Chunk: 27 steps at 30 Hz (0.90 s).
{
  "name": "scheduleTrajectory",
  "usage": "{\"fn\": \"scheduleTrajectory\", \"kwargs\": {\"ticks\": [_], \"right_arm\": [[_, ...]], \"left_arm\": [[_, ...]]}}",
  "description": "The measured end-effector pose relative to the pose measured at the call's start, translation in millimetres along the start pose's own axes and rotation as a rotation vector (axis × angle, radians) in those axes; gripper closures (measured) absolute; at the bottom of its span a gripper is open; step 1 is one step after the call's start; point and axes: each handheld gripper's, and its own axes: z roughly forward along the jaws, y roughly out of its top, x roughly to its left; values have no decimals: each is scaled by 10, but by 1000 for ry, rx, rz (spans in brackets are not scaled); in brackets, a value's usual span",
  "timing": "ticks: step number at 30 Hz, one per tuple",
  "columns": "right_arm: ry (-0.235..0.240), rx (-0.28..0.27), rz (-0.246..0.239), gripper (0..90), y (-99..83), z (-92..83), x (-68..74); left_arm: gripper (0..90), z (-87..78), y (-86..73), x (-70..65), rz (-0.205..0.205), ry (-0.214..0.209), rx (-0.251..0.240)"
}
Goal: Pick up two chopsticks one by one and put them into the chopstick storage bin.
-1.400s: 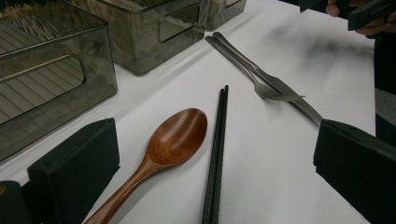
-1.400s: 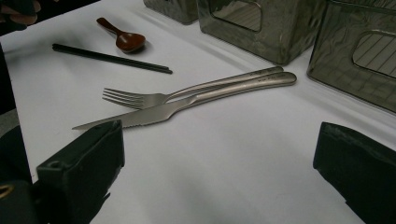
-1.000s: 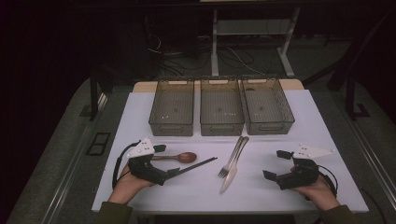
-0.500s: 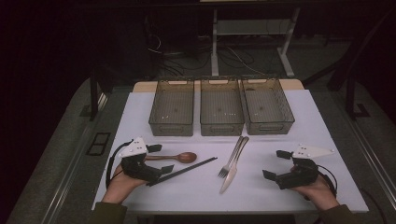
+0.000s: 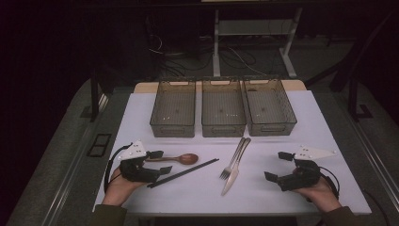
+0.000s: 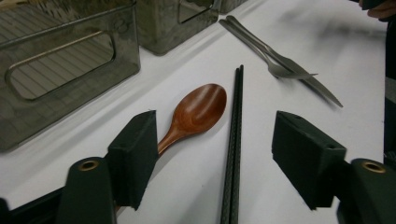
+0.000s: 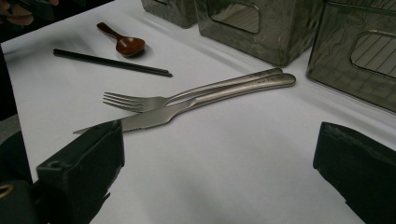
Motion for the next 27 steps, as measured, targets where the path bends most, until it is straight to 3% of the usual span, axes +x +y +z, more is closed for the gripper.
{"fn": "scheduleTrajectory", "kwargs": {"ticks": [10, 18, 27], "right_arm": [[2, 2, -5, 14, 1, 11, 3], [4, 4, -7, 14, -1, 16, 9], [5, 4, -6, 14, -2, 21, 2]], "left_arm": [[510, 32, -52, -23, 8, -25, 30], [601, 67, -79, -41, 6, -34, 65], [708, 157, -114, -90, 32, -59, 127]]}}
